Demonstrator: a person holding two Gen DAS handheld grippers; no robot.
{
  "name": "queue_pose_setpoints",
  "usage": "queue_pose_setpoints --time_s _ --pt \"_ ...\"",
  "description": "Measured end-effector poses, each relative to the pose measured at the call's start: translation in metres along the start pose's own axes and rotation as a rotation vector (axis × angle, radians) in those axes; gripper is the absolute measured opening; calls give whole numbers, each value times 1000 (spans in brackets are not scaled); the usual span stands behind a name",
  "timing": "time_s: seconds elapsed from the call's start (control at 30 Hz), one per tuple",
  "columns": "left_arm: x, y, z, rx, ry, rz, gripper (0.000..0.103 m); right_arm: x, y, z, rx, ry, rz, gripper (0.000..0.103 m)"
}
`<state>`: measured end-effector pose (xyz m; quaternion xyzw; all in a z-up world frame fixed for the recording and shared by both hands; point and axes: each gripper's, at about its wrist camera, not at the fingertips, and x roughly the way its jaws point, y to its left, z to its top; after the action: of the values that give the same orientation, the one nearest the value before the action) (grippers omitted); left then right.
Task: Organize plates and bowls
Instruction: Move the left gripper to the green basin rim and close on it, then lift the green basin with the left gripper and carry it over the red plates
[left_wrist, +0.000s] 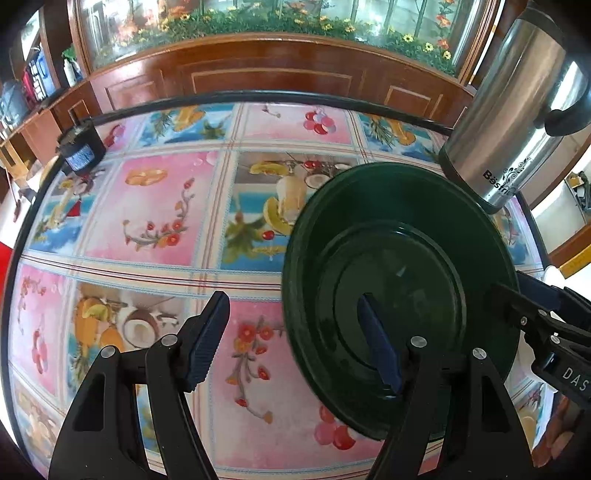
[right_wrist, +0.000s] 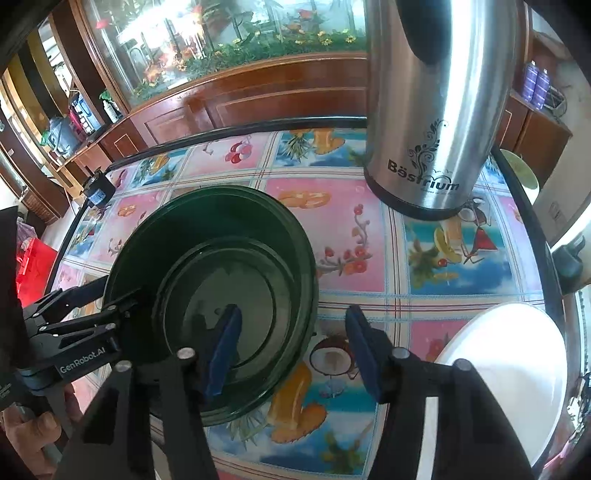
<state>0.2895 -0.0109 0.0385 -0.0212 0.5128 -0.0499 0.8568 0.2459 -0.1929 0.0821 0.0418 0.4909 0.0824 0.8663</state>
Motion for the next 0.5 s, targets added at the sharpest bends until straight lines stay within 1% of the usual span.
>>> queue_pose_setpoints --time_s 0.07,0.13,0.2,0.23,0.27,0.3,0.33,0.37,0.43,0.5 --pt "2 -3 2 14 12 0 72 1 1 1 -10 4 -4 47" --pt "3 -8 2 33 12 15 72 1 1 2 -11 4 -9 46" --pt "1 -11 1 47 -2 8 72 2 0 3 -9 2 -11 42" --pt "0 -12 0 53 -11 6 67 2 -1 2 -9 0 -12 34" --pt "-1 -13 0 56 -18 11 58 3 -1 2 -13 0 -15 26" --pt "1 -14 0 60 -10 17 30 4 -1 2 -17 4 -17 22" --pt "4 -13 1 57 3 39 20 6 0 1 -21 11 -15 17" --pt "5 -12 1 52 6 39 17 7 0 0 -23 14 -15 17" --pt "6 -9 0 52 9 19 17 3 0 -1 -34 -9 -37 17" --pt "5 -6 -2 48 15 12 16 -2 -1 -2 -29 -18 -18 17"
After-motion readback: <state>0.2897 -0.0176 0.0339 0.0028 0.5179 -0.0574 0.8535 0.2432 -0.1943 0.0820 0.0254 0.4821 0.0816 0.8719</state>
